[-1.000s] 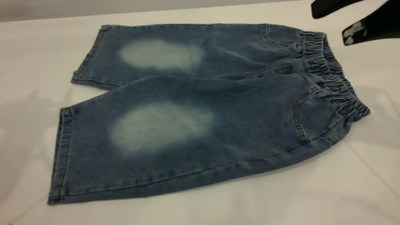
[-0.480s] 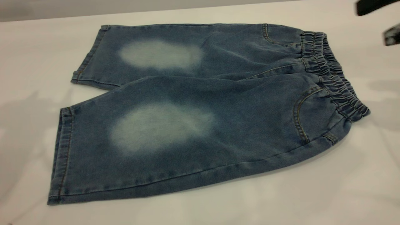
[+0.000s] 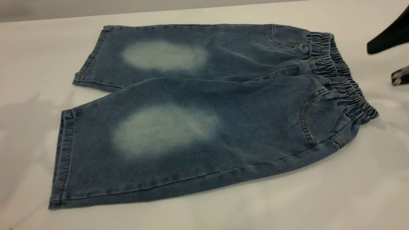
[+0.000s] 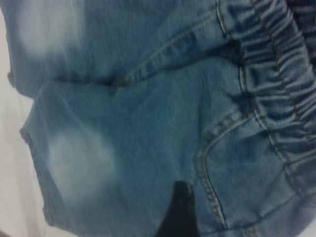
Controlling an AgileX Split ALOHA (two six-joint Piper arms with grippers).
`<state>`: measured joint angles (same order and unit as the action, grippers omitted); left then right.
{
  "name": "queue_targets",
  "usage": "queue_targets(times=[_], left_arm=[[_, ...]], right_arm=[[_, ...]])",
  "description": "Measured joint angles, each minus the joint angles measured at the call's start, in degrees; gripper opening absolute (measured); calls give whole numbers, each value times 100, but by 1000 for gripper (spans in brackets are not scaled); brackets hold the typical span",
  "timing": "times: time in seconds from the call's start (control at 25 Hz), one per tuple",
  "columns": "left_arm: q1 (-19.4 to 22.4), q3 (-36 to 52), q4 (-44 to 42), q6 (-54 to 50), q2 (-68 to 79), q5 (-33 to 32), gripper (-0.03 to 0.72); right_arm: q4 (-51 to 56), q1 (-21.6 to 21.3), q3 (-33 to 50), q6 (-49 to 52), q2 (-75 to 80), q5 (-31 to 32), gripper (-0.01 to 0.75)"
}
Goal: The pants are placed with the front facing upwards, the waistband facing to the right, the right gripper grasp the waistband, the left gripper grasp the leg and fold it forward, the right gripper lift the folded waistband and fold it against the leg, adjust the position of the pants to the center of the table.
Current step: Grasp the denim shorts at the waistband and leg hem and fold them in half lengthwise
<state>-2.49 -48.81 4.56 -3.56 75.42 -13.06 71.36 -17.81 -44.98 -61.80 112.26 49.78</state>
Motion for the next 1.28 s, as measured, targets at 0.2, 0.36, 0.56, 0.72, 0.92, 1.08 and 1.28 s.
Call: queue_targets(times=[0.2,0.36,0.56,0.72,0.92,1.08,1.28], left_arm=[[0,0,6,0,0,0,548],[0,0,12,0,0,-48,548],[0,0,12,0,0,-67,548],[0,0,12,0,0,-67,548],[0,0,12,0,0,-67,548],[0,0,12,0,0,-29,548],[0,0,12,0,0,-34,548]], right_arm=[[0,0,0,-217,366,9,565],[0,0,0,-322,555,-142,565],[-69,0,0,-324,746,-363,565],[-69,0,0,-407,822,-414,565],[-45,0,5,-493,987,-543,565],[250,0,1,-819,1136,-505,565],[579,0,1,-1230,1178,-481,565]])
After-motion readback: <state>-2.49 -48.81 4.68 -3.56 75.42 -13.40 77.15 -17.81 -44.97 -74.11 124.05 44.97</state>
